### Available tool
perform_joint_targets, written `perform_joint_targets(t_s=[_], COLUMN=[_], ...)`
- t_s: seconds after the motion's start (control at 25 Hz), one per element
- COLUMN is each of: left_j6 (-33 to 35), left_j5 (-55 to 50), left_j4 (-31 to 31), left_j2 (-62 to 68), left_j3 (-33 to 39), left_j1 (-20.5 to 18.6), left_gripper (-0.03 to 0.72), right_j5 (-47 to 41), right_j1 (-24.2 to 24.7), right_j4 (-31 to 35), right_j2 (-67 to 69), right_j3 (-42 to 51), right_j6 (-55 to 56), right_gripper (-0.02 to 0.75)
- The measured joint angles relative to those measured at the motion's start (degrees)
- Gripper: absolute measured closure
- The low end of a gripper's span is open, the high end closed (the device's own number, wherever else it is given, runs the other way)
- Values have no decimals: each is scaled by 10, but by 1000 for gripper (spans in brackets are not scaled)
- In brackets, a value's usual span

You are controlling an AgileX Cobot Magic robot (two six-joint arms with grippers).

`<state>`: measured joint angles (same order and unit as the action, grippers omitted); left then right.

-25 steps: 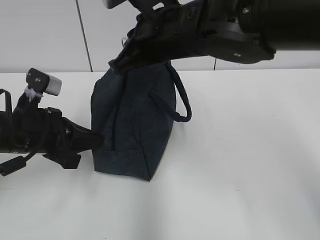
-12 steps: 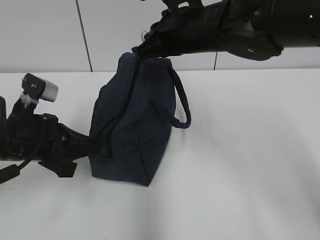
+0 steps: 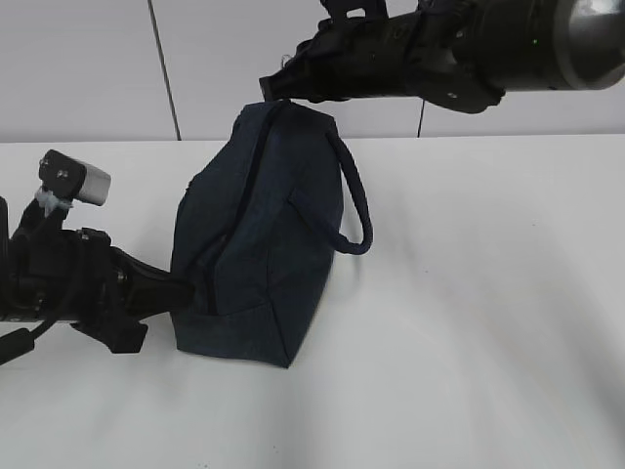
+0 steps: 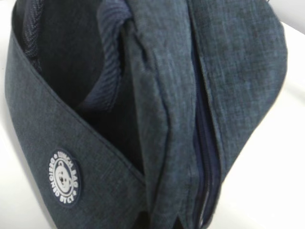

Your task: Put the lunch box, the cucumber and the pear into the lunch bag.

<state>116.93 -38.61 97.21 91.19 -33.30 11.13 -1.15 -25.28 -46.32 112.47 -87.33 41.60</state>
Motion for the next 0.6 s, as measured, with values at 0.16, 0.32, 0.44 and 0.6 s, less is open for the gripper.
perform_joint_targets(t_s=[0.16, 0.32, 0.44, 0.6], left_j6=[0, 0, 0, 0], left_j5=[1, 1, 1, 1], left_j4=[0, -1, 0, 2], left_j2=[0, 0, 0, 0], left_j3=[0, 0, 0, 0], left_j1=[0, 0, 0, 0], left_gripper=[683, 683, 683, 683], right_j5=[-16, -12, 4, 26], right_j1=[5, 24, 38, 52], right_j4=[-9, -9, -9, -9], right_j2=[34, 55, 65, 82], right_j3=[-31, -36, -37, -38], right_j6=[1, 13, 42, 78], right_gripper=[738, 738, 738, 738])
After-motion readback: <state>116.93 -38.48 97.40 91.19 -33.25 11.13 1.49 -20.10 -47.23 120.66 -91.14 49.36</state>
